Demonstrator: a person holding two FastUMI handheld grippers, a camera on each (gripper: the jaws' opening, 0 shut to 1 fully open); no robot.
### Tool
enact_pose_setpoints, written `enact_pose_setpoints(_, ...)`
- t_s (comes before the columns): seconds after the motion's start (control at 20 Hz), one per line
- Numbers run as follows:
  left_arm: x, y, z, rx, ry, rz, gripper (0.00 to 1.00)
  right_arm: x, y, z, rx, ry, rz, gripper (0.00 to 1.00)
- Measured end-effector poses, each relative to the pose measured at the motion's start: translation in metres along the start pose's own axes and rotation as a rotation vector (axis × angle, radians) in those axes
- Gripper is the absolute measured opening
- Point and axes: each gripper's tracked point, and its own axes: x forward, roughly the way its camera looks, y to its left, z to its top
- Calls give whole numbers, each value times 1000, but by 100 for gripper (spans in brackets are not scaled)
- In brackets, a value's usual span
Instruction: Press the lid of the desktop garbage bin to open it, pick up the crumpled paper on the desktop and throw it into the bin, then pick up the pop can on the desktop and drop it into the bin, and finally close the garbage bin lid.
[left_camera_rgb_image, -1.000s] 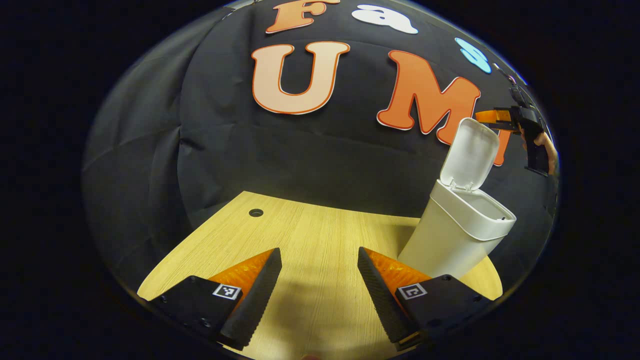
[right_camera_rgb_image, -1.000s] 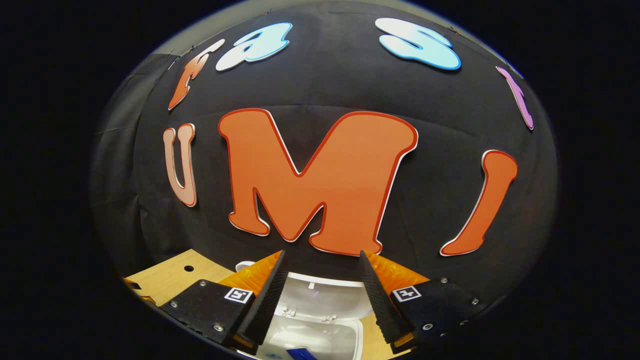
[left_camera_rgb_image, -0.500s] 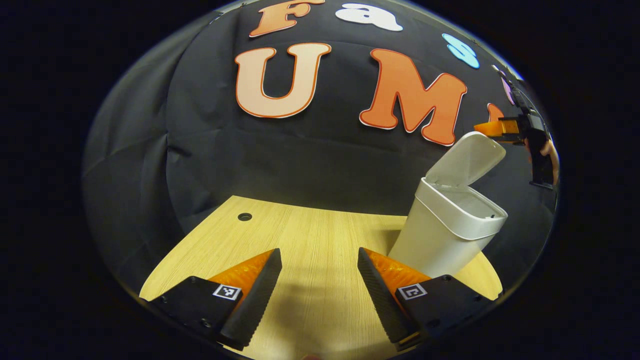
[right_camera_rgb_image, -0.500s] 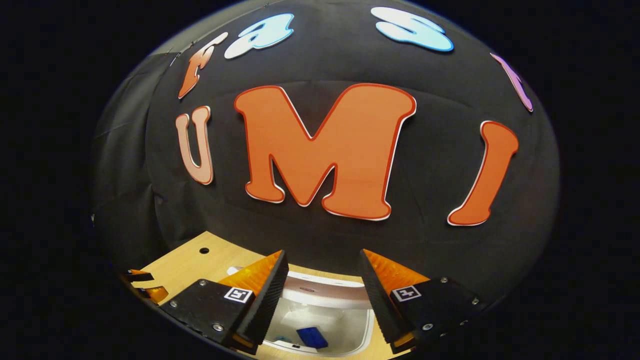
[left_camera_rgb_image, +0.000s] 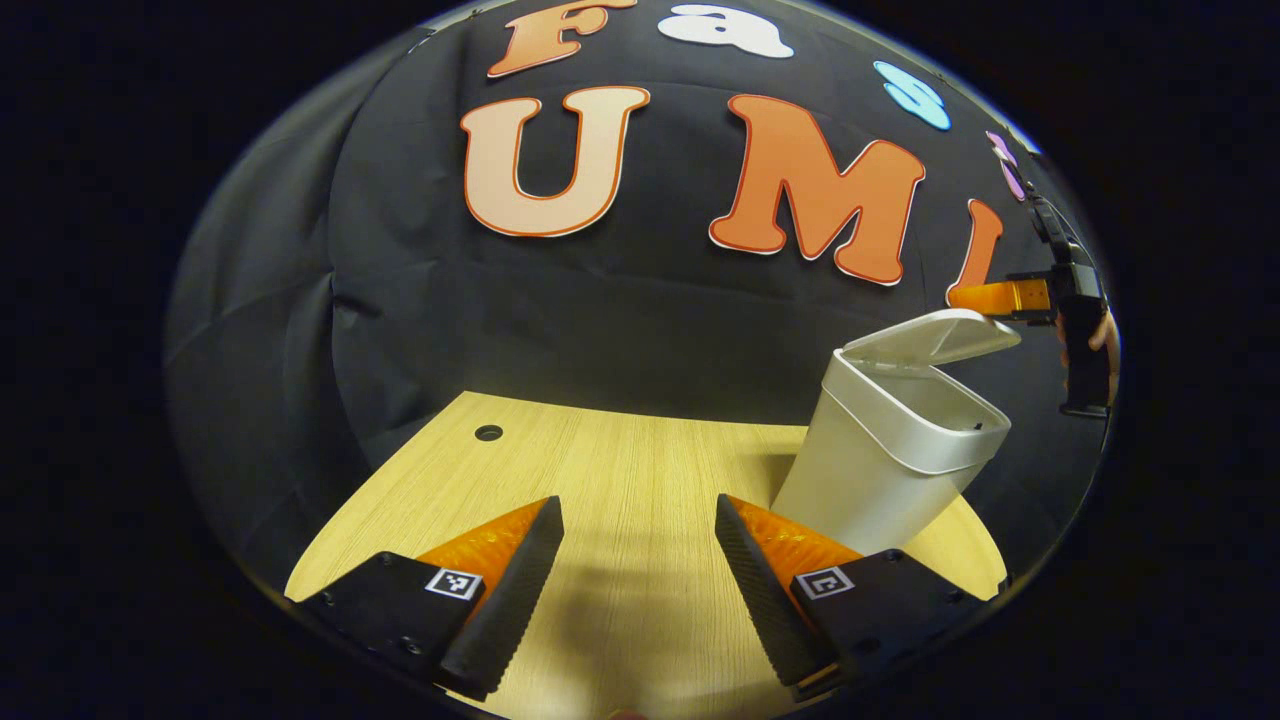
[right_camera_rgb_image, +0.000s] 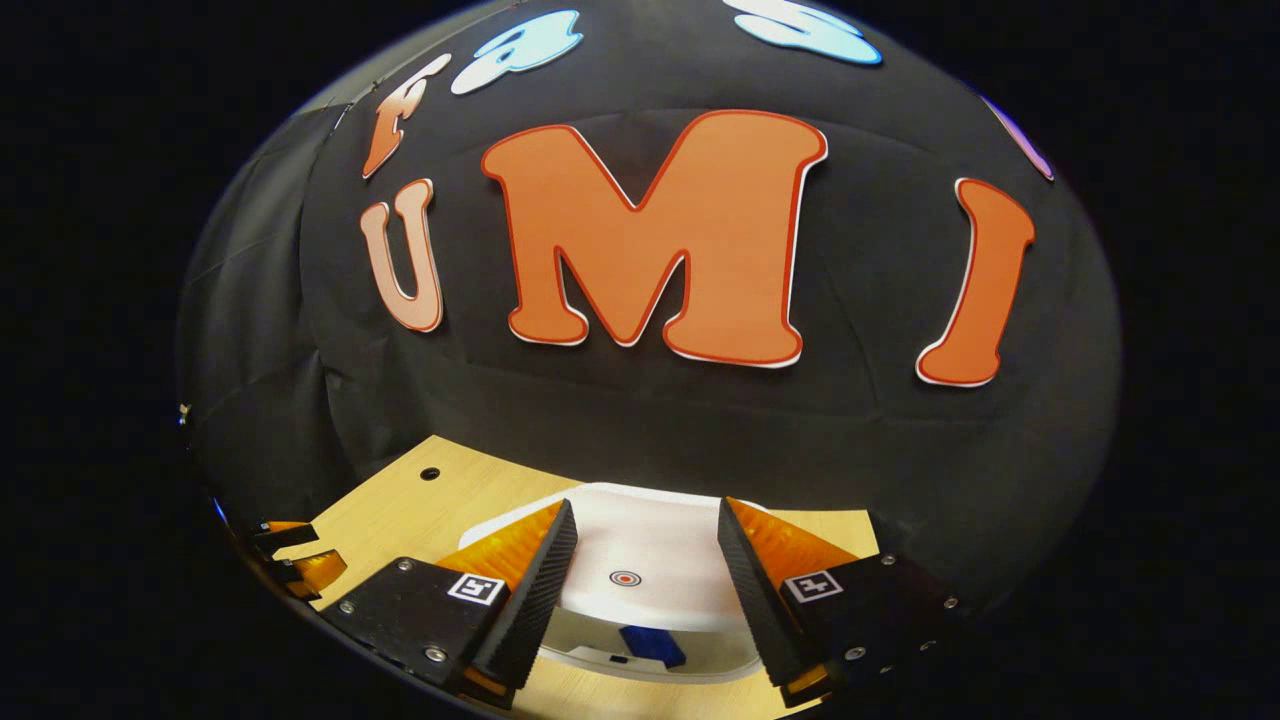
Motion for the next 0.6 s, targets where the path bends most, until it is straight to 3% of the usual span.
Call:
enact_pose_setpoints(0.25,0,-11,-1,10,8,-11,98,-2,2,-26,53,32,0,87)
enact_pose_setpoints(0.6,0,-20,-2,14,12,-5,98,-8,11,-49,35,49,6,86)
